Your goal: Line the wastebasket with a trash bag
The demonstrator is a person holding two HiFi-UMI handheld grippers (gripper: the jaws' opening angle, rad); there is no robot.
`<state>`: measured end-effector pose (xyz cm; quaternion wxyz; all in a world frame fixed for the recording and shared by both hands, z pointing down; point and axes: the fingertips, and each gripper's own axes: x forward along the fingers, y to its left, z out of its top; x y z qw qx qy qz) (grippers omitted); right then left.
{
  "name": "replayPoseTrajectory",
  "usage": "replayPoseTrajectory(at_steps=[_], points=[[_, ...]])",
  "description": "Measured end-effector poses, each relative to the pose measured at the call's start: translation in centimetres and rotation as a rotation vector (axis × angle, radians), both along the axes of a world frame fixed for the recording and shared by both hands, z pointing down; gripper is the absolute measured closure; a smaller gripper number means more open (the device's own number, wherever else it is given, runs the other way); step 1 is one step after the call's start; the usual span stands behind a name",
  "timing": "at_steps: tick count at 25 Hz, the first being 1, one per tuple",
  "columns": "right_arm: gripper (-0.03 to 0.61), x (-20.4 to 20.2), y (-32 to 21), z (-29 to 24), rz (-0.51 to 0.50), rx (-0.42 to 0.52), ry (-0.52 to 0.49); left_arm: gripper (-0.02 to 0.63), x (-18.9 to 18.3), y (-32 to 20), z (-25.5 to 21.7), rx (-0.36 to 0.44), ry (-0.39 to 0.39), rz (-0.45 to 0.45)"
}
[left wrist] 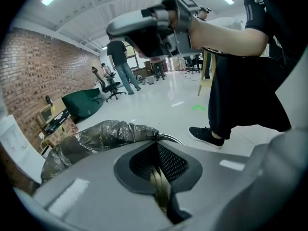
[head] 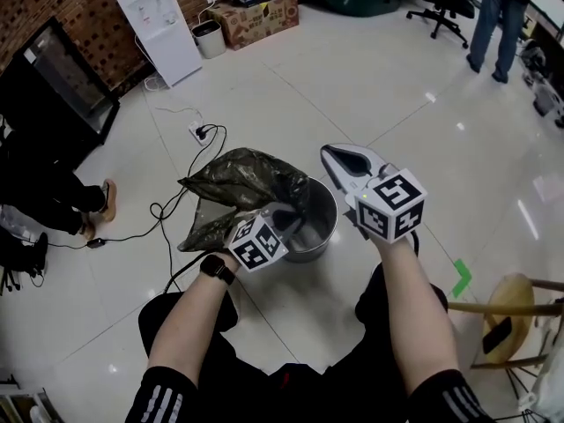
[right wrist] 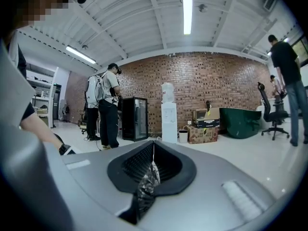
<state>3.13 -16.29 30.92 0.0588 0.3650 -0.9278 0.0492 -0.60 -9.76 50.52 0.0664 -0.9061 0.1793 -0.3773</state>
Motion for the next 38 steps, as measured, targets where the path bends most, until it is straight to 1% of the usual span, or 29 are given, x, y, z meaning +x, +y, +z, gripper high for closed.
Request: replayPoseTrajectory(at_steps=[3, 6, 8, 11, 12, 13, 14, 15, 16, 17, 19, 20, 21, 22, 23, 24, 25, 26, 28, 31, 35, 38], points=[[0.569, -0.1, -0.2, 0.0, 0.0, -0.003, 0.003, 0.613, 0.8, 1.7, 3.7, -0.056, -0.042, 0.052], [0.569, -0.4, -0.2, 0.1, -0.015, -0.007, 0.011, 0.613, 1.1, 2.3, 6.1, -0.131, -0.042, 0.052], [0.569, -0.6, 0.1, 0.6, -0.05, -0.029, 0.02, 0.614, 1.6, 2.7, 6.7, -0.167, -0.03, 0.056], [0.561, -1.3, 0.2, 2.9, -0.127, -0.098, 0.045, 0.614, 2.6, 3.4, 7.2, -0.177, -0.037, 0.086], [0.538, -1.7, 0.0, 4.6, -0.154, -0.13, 0.072, 0.614, 2.8, 3.6, 7.3, -0.173, -0.047, 0.099], [0.506, -2.1, -0.2, 6.8, -0.188, -0.163, 0.129, 0.614, 3.0, 4.0, 7.3, -0.168, -0.056, 0.113], [0.462, -2.6, -0.3, 9.6, -0.228, -0.198, 0.211, 0.614, 3.3, 4.4, 7.2, -0.161, -0.061, 0.126], [0.44, -3.0, -0.2, 12.2, -0.271, -0.234, 0.29, 0.612, 3.6, 4.8, 7.1, -0.154, -0.059, 0.137], [0.428, -3.5, -0.1, 14.4, -0.311, -0.277, 0.333, 0.609, 3.8, 4.9, 6.8, -0.145, -0.053, 0.144], [0.42, -4.1, 0.0, 15.9, -0.344, -0.325, 0.333, 0.609, 4.0, 4.8, 6.5, -0.139, -0.044, 0.145], [0.407, -5.8, 0.3, 17.5, -0.398, -0.402, 0.292, 0.6, 3.8, 4.4, 6.4, -0.134, -0.038, 0.138], [0.407, -6.7, 0.6, 18.1, -0.421, -0.416, 0.309, 0.598, 3.6, 4.2, 6.6, -0.137, -0.04, 0.134], [0.407, -7.3, 0.9, 19.0, -0.439, -0.415, 0.363, 0.591, 3.3, 4.1, 6.6, -0.142, -0.039, 0.131], [0.411, -7.5, 1.2, 20.0, -0.448, -0.406, 0.438, 0.58, 3.1, 3.9, 6.5, -0.146, -0.034, 0.129], [0.424, -7.6, 1.2, 20.9, -0.451, -0.392, 0.512, 0.568, 2.9, 3.8, 6.2, -0.147, -0.023, 0.127], [0.453, -7.4, 1.2, 21.8, -0.45, -0.38, 0.57, 0.557, 2.7, 3.6, 5.8, -0.145, -0.01, 0.125], [0.493, -7.1, 1.0, 22.5, -0.445, -0.375, 0.608, 0.546, 2.5, 3.5, 5.3, -0.142, 0.001, 0.122], [0.525, -6.6, 0.7, 23.0, -0.433, -0.378, 0.626, 0.536, 2.4, 3.3, 5.0, -0.139, 0.008, 0.119], [0.569, -5.4, 0.0, 23.7, -0.396, -0.401, 0.621, 0.513, 2.0, 3.1, 4.4, -0.136, 0.015, 0.114], [0.571, -3.8, -0.8, 23.9, -0.346, -0.426, 0.597, 0.497, 1.2, 2.4, 2.8, -0.122, 0.04, 0.098], [0.571, -1.4, -1.4, 23.6, -0.315, -0.423, 0.593, 0.486, -0.5, 1.3, -0.1, -0.09, 0.071, 0.063], [0.571, 0.1, -1.5, 23.8, -0.299, -0.431, 0.596, 0.485, -3.1, 0.2, -2.5, -0.057, 0.067, -0.001]])
